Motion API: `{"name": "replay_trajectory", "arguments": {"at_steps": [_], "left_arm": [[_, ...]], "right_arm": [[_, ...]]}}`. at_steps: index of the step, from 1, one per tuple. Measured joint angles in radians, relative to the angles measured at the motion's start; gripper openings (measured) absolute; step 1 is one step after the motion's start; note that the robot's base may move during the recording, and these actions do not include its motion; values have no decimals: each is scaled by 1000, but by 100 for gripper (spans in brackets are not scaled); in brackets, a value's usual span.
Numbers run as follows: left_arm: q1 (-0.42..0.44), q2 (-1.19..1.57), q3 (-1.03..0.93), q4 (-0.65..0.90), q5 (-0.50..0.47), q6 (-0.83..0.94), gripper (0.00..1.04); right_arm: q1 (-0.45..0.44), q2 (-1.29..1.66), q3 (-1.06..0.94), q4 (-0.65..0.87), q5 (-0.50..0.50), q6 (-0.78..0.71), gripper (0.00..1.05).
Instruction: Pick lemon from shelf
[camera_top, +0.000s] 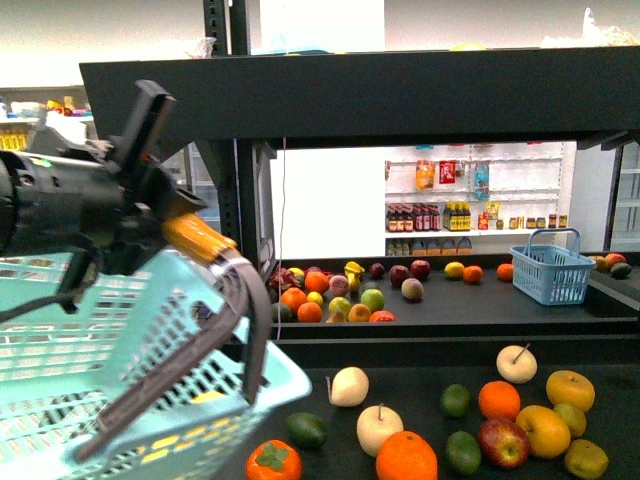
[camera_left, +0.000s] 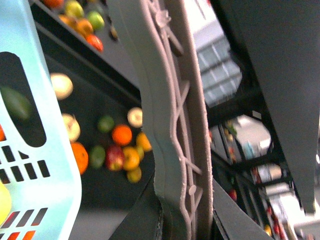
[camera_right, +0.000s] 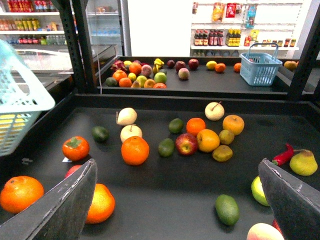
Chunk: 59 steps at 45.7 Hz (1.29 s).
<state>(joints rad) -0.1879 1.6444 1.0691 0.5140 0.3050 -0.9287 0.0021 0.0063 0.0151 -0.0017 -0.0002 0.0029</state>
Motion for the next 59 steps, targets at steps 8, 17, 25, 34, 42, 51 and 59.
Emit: {"name": "replay_trajectory", "arguments": {"at_steps": [8,17,25,34,42,51,59], "left_arm": [[94,4,5,108,-127,-120,11],[197,58,11,310,-224,-371,11],[275,140,40,444,-249,-481,11],[335,244,87,610,-245,-523,11],[360,354,94,732,-244,-577,11],[375,448,94,835,-227,-614,11],[385,466,87,875,-226,-629,11]], "right_arm": [[0,0,0,0,0,0,97],[0,0,0,0,0,0,97],[0,0,0,0,0,0,97],[0,0,0,0,0,0,97],[0,0,0,0,0,0,97],[0,0,0,0,0,0,97],[0,0,0,0,0,0,97]]}}
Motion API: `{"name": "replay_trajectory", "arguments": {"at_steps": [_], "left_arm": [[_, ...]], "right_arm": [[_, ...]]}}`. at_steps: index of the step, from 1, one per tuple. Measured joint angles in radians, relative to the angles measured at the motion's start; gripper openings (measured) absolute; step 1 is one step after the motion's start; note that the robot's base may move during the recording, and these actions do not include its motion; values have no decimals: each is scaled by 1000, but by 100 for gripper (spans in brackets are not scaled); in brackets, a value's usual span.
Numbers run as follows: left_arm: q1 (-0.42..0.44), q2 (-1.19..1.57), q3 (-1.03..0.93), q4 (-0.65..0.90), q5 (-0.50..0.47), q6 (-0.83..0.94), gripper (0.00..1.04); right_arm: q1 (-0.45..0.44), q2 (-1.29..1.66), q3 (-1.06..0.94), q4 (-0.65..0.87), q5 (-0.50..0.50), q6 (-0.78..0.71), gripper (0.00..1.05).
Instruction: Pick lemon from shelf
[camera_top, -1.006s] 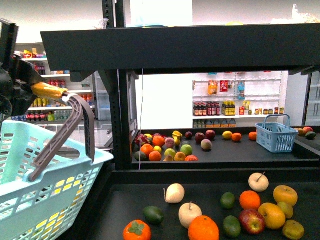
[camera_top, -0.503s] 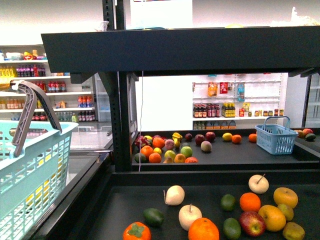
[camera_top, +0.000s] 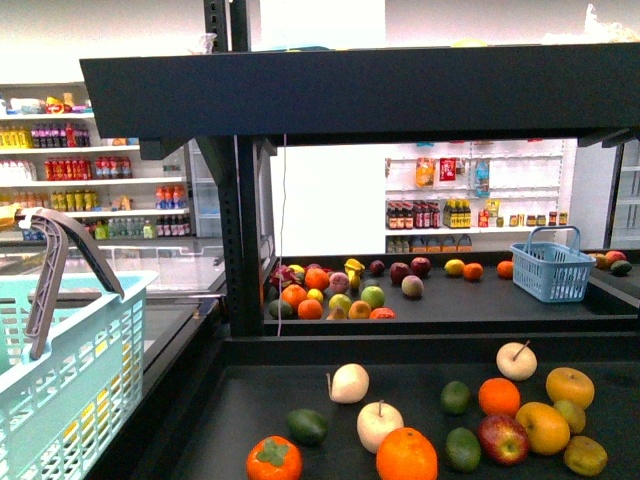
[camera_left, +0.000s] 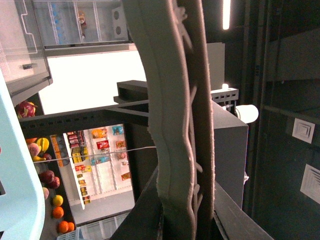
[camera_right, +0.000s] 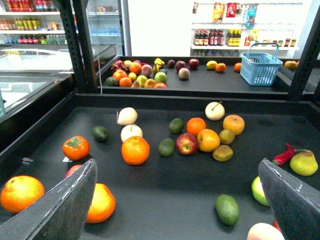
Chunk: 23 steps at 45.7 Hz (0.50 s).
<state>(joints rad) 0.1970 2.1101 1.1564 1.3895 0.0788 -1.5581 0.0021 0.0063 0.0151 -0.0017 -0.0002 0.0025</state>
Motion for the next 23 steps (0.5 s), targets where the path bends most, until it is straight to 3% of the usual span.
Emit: {"name": "replay_trajectory", "arguments": {"at_steps": [23], "left_arm": [[43,-9,-42,6,89,-3,11]], "right_arm": [[0,0,0,0,0,0,97]]}}
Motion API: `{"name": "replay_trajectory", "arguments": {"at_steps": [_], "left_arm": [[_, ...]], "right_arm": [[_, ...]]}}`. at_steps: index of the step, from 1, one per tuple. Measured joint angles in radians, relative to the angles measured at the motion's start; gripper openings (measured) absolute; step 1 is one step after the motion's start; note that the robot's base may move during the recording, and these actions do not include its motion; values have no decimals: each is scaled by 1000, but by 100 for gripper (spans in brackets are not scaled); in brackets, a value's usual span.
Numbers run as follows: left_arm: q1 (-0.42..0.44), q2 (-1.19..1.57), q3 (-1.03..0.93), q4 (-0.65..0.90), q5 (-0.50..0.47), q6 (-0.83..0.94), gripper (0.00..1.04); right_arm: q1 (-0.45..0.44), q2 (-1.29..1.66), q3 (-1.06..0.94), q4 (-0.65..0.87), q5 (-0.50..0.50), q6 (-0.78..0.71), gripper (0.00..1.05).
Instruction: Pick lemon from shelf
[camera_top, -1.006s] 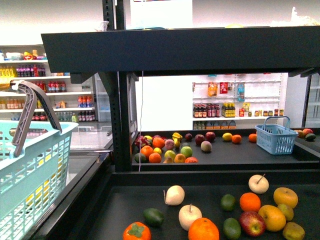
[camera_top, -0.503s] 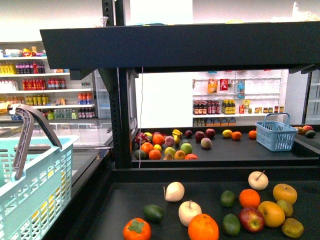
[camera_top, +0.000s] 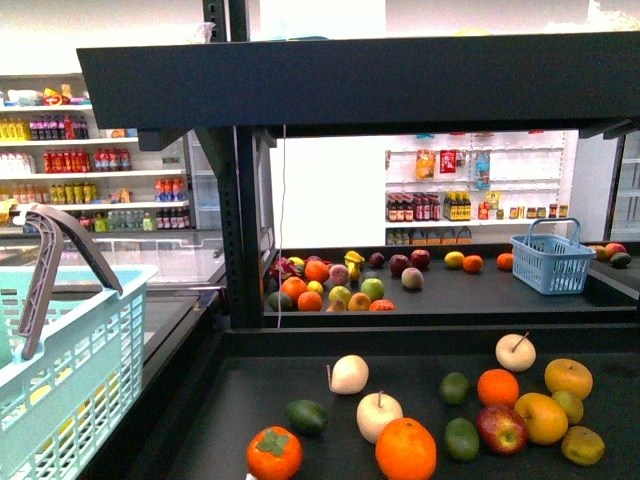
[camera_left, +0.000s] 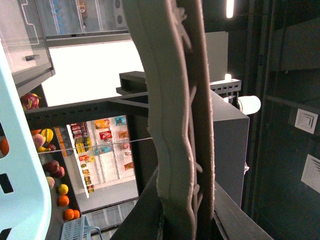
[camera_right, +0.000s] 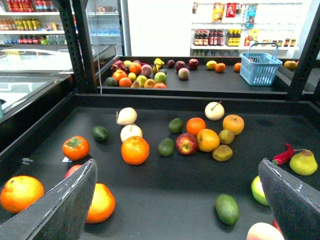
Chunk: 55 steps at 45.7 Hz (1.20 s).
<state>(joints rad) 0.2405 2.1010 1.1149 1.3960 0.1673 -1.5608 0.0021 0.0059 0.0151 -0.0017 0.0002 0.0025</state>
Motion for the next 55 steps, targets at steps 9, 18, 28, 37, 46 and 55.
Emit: {"name": "replay_trajectory", "arguments": {"at_steps": [9,18,28,37,46,55], "left_arm": [[10,-5,-15,-2,5,11,27],[6,-10,-63,-35,5,31,69],[4,-74,-99,-75,-2,81,96],[-2,-145,-141,-108,10,122,97],[0,-223,-196,-174,17,148,97],[25,-317,-238,-231,20,158,97]], "right_arm": [[0,0,0,0,0,0,97],[0,0,0,0,0,0,97],[0,0,0,0,0,0,97],[0,0,0,0,-1,0,97],[0,0,0,0,0,0,97],[0,0,0,0,0,0,97]]}}
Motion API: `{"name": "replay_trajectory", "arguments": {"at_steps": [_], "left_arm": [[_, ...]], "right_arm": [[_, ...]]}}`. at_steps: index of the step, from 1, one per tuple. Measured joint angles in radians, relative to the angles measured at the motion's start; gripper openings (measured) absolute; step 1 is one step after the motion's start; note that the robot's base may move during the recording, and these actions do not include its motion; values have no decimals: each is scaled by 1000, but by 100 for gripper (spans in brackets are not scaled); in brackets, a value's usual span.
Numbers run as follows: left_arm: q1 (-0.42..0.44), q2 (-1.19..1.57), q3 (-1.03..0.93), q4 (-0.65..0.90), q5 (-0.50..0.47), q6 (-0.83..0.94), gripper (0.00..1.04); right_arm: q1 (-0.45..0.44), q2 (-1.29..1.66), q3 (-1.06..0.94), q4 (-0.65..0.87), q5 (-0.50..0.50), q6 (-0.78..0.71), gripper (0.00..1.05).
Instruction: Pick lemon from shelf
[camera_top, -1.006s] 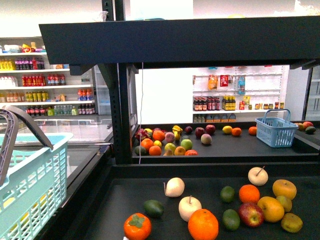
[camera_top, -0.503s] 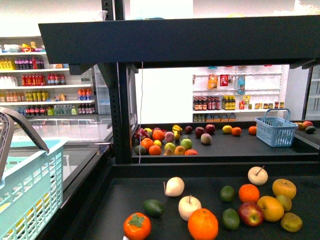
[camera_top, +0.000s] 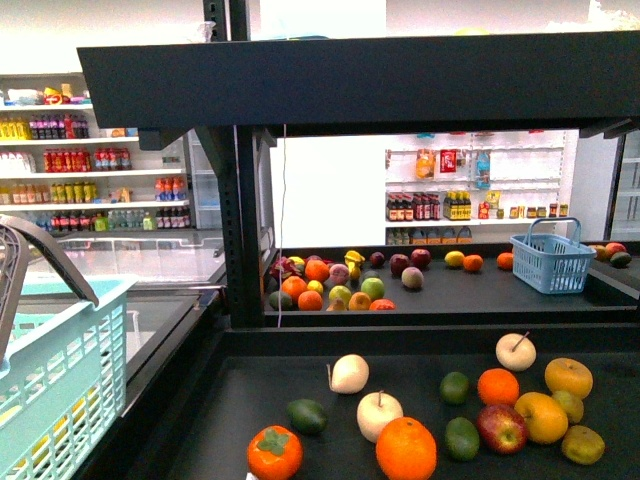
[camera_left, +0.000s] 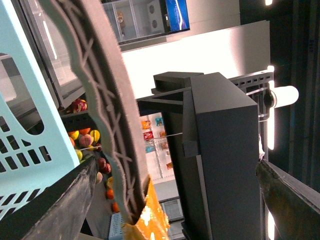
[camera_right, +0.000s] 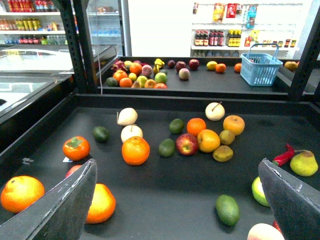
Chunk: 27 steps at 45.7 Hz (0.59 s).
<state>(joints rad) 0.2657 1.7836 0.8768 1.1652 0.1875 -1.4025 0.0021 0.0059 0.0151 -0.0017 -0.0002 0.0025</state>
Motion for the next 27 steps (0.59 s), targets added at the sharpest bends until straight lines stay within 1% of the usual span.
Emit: {"name": "replay_trajectory", "arguments": {"at_steps": [2,5,8,13,16,17,23,26,27], "left_arm": [[4,-29,-7,-29,6,7,97],[6,-81,-19,-113,23,41,97],[6,-144,-32,-232,38,108,97],[2,-242,-39,-422,33,258,97],[-5,-347,-39,-605,16,446,97],[-8,-371,-39,-642,10,491,97],[-31,-520,-39,-826,-18,779,97],[-55,-633,-46,-906,-27,976,97],[-60,-659,-50,-922,-31,1015,97]], "right_arm": [[0,0,0,0,0,0,97],[0,0,0,0,0,0,97],[0,0,0,0,0,0,97],[0,0,0,0,0,0,97],[0,0,0,0,0,0,97],[0,0,0,0,0,0,97],[0,0,0,0,0,0,97],[0,0,0,0,0,0,97],[0,0,0,0,0,0,97]]}}
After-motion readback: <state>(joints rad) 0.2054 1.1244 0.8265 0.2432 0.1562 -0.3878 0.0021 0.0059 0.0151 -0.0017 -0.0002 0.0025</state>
